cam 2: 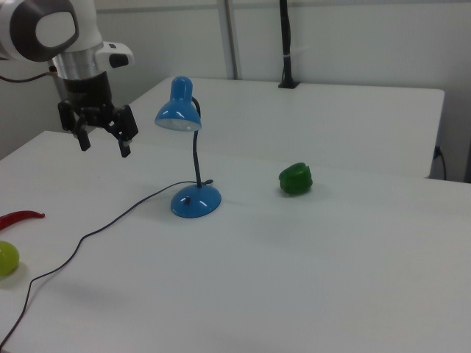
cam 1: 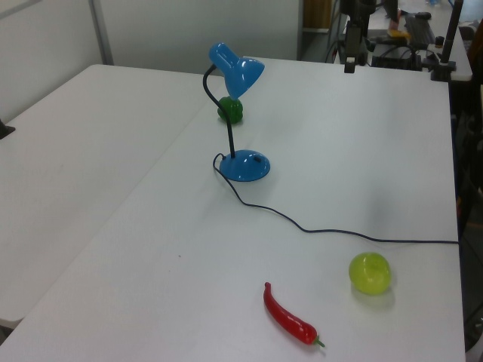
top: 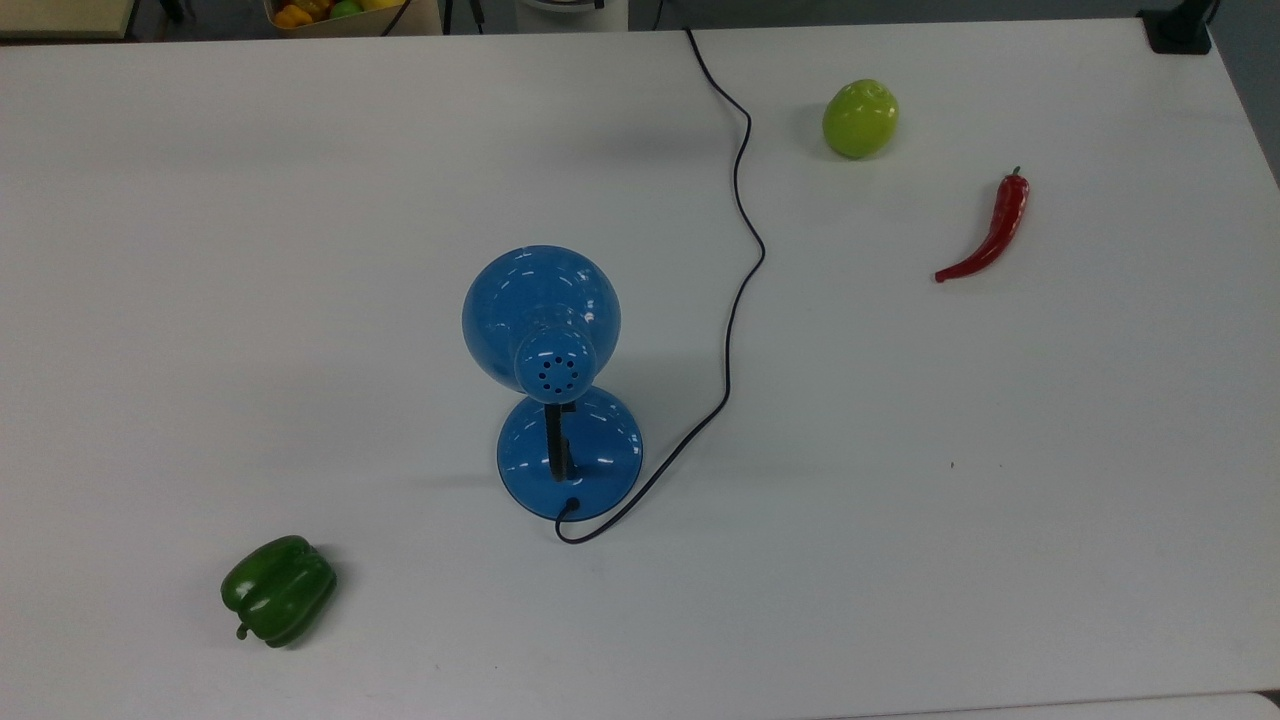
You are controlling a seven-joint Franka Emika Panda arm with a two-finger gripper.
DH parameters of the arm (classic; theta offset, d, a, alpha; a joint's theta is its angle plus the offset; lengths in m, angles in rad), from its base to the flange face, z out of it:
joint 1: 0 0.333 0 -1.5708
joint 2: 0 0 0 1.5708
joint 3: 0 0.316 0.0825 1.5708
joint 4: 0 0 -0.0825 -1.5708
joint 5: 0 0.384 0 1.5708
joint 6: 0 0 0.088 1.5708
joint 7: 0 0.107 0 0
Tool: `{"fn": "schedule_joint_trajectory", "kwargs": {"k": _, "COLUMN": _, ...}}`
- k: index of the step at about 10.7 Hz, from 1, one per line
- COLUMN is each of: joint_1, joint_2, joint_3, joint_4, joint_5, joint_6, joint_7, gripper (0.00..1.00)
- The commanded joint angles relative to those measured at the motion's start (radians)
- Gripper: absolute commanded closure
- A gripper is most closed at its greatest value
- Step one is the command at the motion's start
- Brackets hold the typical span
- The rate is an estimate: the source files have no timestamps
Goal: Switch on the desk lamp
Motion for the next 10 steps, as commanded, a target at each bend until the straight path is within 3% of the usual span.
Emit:
{"fn": "schedule_joint_trajectory", "kwargs": {"k": 1, "joint_1": 0.013, "joint_2": -0.007, "joint_3": 0.001, "joint_4": -0.01, "joint_5": -0.017, "joint_6": 0.017, "joint_7": -0.029, "gripper": 0.0}}
{"fn": "schedule_joint_trajectory", "kwargs": {"k": 4, "joint_1": 0.011, "joint_2": -0.005, "joint_3": 0.002, "joint_4": -0.008, "joint_5": -0.011, "joint_6": 0.02, "joint_7": -0.029, "gripper": 0.0}}
{"fn": "schedule_joint_trajectory", "kwargs": {"k": 6, "joint_1": 0.011, "joint_2": -0.003, "joint_3": 0.002, "joint_4": -0.01, "joint_5": -0.009, "joint_6": 0.02, "joint_7": -0.031, "gripper": 0.06}}
{"fn": "schedule_joint_trajectory", "kwargs": {"k": 8, "joint_1": 0.01, "joint_2": -0.003, "joint_3": 0.002, "joint_4": -0.01, "joint_5": 0.0, "joint_6": 0.02, "joint_7": -0.032, "gripper": 0.28}}
{"fn": "schedule_joint_trajectory", "kwargs": {"k": 10, "joint_1": 0.01, "joint_2": -0.002, "joint_3": 0.002, "joint_4": -0.01, "joint_5": 0.001, "joint_6": 0.02, "joint_7": -0.041, "gripper": 0.56}}
